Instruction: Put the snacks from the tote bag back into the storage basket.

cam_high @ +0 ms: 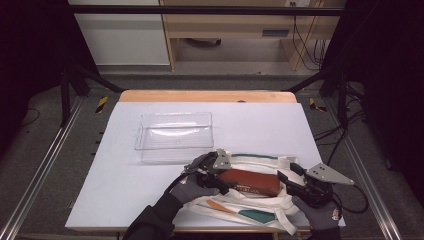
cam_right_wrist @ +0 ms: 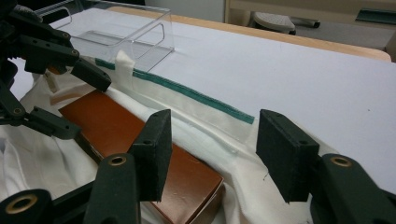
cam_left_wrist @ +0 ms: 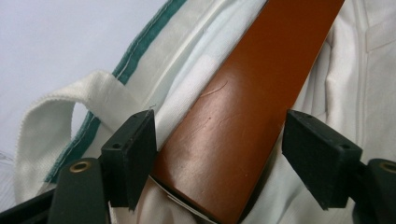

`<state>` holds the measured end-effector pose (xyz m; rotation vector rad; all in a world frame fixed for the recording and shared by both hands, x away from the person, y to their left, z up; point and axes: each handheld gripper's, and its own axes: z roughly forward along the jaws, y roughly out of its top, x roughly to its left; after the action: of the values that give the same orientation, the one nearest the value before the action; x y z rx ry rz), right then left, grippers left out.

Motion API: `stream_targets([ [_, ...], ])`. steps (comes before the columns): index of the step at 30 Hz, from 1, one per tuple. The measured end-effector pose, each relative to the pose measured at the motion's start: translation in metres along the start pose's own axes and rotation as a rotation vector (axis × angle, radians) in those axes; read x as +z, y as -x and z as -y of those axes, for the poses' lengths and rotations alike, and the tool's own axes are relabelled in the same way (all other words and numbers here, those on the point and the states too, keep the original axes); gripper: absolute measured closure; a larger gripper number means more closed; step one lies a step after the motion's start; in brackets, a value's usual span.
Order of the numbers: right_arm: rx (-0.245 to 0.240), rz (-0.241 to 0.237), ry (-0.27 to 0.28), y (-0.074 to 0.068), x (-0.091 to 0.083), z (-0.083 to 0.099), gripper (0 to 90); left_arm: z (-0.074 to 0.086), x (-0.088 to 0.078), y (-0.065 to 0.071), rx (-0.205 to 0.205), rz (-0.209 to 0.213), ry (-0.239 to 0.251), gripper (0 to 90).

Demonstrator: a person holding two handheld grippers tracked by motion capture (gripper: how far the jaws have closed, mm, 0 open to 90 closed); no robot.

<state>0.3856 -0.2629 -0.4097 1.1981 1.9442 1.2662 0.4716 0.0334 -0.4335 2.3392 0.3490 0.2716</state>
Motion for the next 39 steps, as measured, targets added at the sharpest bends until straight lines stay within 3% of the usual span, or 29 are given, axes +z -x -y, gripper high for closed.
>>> stream_targets([
  [13, 0.017, 0.010, 0.001, 0.005, -0.001, 0.004, 45.5, 0.004, 0.010, -0.007, 0.006, 0.063, -0.013, 20.4],
  [19, 0.014, 0.011, -0.008, 0.006, 0.001, 0.006, 45.4, 0.005, 0.016, -0.008, 0.014, 0.071, -0.017, 19.5],
  [25, 0.014, 0.007, -0.015, 0.005, 0.002, 0.007, 45.5, 0.006, 0.022, -0.007, 0.023, 0.081, -0.052, 19.8],
  [33, 0.022, 0.011, -0.017, 0.006, 0.003, 0.008, 45.5, 0.003, 0.019, -0.006, 0.033, 0.103, -0.080, 27.0],
  [39, 0.030, 0.014, -0.016, 0.010, 0.001, 0.010, 45.5, 0.001, 0.012, -0.003, 0.015, 0.128, -0.095, 33.4],
])
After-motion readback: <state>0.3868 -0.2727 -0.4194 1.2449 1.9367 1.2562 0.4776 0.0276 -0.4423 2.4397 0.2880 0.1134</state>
